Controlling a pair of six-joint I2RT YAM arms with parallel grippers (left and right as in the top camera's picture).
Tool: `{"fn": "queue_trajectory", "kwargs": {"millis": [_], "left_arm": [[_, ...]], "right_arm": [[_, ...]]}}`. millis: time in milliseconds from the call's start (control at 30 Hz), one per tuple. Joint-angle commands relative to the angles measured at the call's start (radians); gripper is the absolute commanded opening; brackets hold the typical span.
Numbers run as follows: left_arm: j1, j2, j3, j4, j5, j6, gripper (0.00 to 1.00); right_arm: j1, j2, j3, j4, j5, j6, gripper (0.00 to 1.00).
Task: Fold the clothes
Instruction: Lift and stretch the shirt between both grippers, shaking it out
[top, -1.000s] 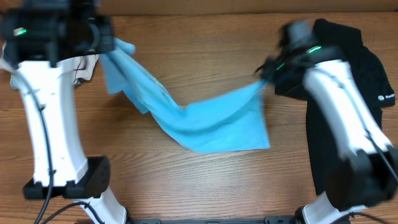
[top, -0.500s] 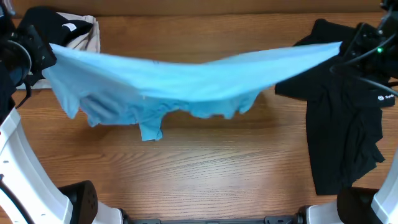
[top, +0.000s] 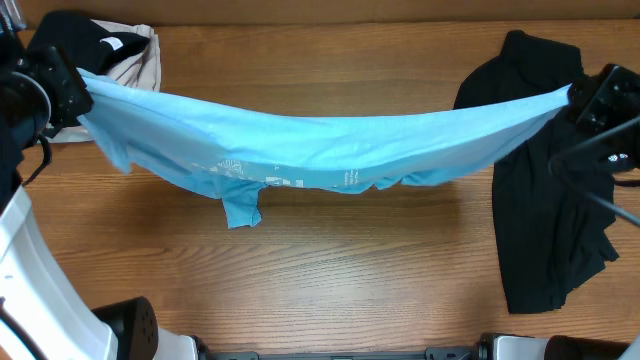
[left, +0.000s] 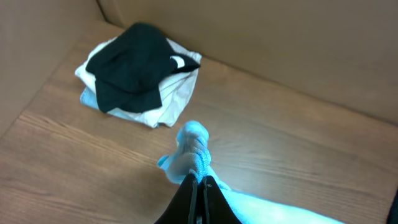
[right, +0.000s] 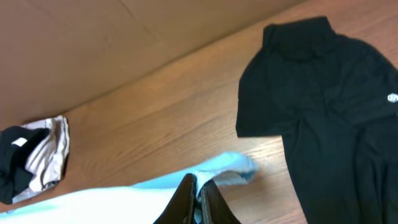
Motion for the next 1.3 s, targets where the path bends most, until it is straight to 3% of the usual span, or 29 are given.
{"fn": "queue_trajectory", "kwargs": {"millis": [0, 433, 667, 1000, 1267], "left_arm": [[0.010, -0.068, 0.023, 0.035, 0.005, 0.024, 0.04], [0.010, -0.346, 0.126, 0.123, -0.077, 0.019, 0.04], [0.010, -0.431, 0.126, 0.129, -0.140, -0.003, 0.04], [0.010, -0.274, 0.084, 0.134, -0.144, -0.003, 0.04], [0.010, -0.001, 0.084, 0.207, -0.031, -0.003, 0.04]], "right_arm": [[-0.004, -0.036, 0.024, 0.040, -0.001, -0.018, 0.04], [-0.004, -0.317, 0.164, 0.107, 0.133, -0.022, 0.04], [-0.004, -0.378, 0.230, 0.087, 0.157, -0.026, 0.04], [-0.003, -0.279, 0.035, 0.157, 0.141, -0.045, 0.04], [-0.003, -0.025, -0.036, 0.331, 0.083, -0.075, 0.04]]}}
